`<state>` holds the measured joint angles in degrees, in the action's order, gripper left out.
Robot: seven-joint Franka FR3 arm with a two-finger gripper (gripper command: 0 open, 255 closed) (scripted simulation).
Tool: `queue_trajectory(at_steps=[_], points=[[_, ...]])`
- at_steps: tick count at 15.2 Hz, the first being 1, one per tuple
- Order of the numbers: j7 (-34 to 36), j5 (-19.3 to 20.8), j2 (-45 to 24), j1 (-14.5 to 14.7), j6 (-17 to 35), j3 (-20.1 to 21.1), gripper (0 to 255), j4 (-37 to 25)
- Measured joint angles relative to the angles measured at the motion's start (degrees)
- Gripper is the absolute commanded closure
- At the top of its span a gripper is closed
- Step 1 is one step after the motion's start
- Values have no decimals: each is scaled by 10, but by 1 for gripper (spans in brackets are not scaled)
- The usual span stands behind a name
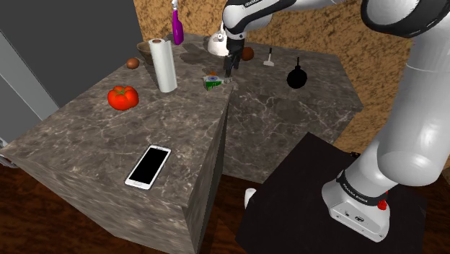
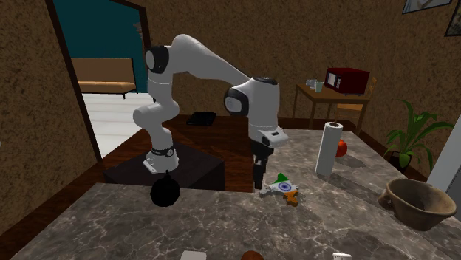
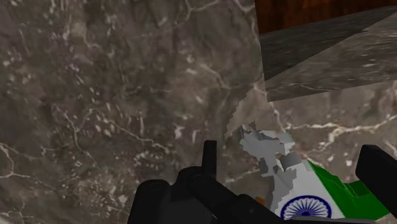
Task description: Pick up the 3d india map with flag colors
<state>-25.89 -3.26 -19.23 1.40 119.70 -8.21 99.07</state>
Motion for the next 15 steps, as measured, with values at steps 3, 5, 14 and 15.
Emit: queue_trajectory(at_steps=[3, 5, 14, 15], points=[[-7, -5, -22, -3, 15, 2, 0, -6], [-9, -6, -31, -4, 28, 3, 0, -3], [-11, -9, -43, -4, 51, 4, 255, 7], [-11, -9, -44, -4, 51, 4, 255, 6]])
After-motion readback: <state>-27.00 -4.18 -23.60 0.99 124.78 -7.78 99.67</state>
